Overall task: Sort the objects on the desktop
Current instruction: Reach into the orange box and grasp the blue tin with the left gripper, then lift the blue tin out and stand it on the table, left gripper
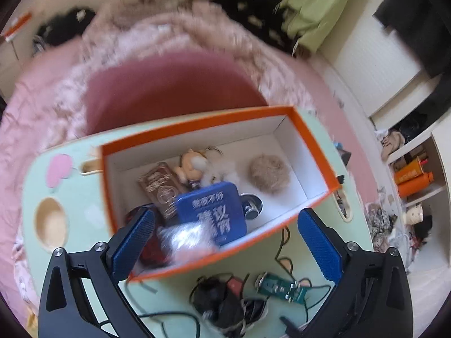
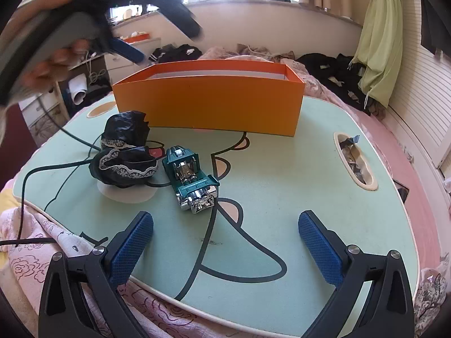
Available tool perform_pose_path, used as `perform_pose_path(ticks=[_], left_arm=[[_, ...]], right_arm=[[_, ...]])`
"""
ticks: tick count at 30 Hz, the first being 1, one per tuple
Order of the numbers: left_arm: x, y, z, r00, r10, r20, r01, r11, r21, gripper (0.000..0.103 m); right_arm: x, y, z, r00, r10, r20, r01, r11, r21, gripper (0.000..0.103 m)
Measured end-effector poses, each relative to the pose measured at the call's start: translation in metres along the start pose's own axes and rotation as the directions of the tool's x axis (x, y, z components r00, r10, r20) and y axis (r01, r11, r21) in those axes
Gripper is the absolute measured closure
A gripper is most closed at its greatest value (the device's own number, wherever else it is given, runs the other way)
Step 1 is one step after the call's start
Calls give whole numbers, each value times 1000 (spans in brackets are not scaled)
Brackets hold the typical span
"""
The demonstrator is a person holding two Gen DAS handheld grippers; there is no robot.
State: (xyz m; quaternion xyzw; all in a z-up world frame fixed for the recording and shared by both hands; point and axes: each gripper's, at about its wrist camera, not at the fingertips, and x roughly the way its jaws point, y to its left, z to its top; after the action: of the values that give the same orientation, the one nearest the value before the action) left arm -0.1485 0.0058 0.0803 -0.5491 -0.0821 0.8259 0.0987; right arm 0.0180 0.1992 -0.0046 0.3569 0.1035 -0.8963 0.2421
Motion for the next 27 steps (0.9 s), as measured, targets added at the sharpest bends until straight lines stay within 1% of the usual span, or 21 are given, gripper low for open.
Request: perform_pose_path(ticks=[1, 2, 3, 5, 7, 10, 11, 14, 16, 18, 20, 21, 23, 24, 26, 27], left_arm=[[9, -1, 2, 999, 30, -22, -30, 1000, 0, 16], [21, -2, 6, 996, 74, -50, -73, 997, 7, 22], [28, -1, 4, 993, 92, -71, -91, 996, 7, 28], [41, -1, 5, 989, 103, -109, -103, 995, 3, 29], [52, -1, 3, 983, 126, -131, -126, 992, 11, 29], [59, -3, 1, 980, 172, -96, -170, 985, 37, 29], [58, -5, 2, 981, 173, -82, -170, 984, 44, 32], [51, -3, 1, 990, 131, -58, -129, 991, 35, 33], [38, 1, 3, 996, 90, -30, -90, 996, 15, 34], [12, 1, 6, 998, 42, 46, -42, 999, -1, 35], [-15, -1, 8, 993, 5, 116, -6, 1000, 6, 36], [-31, -3, 7, 987, -10, 158, 7, 1000, 14, 36], [-65, -5, 3, 970, -37, 238, 29, 999, 35, 36], [-82, -6, -1, 959, -53, 278, 43, 998, 43, 36], [-108, -4, -16, 941, -90, 327, 75, 995, 60, 36], [-114, -4, -24, 936, -101, 338, 84, 994, 65, 36]], right_arm=[[0, 0, 0, 1000, 0, 0, 0, 1000, 0, 0], [0, 0, 0, 1000, 0, 0, 0, 1000, 0, 0], [0, 0, -1, 1000, 0, 0, 0, 1000, 0, 0], [0, -1, -1, 1000, 0, 0, 0, 1000, 0, 0], [0, 0, -1, 1000, 0, 0, 0, 1000, 0, 0], [0, 0, -2, 1000, -1, 1, 1, 1000, -1, 0], [0, 1, 0, 1000, -1, 0, 1, 1000, 0, 0], [1, 0, 0, 1000, 0, 1, 0, 1000, 0, 0], [0, 0, 2, 1000, 0, 2, 0, 1000, 0, 0], [0, -1, 2, 1000, 0, 2, 0, 1000, 0, 0], [0, 0, 2, 1000, 0, 2, 0, 1000, 0, 0], [0, -1, 2, 1000, 0, 2, 0, 1000, 0, 0], [0, -1, 1, 1000, 0, 3, 0, 1000, 0, 0], [0, -1, 1, 1000, 0, 2, 0, 1000, 0, 0], [0, 0, 1, 1000, 0, 2, 0, 1000, 0, 0], [0, -1, 1, 1000, 0, 2, 0, 1000, 0, 0]])
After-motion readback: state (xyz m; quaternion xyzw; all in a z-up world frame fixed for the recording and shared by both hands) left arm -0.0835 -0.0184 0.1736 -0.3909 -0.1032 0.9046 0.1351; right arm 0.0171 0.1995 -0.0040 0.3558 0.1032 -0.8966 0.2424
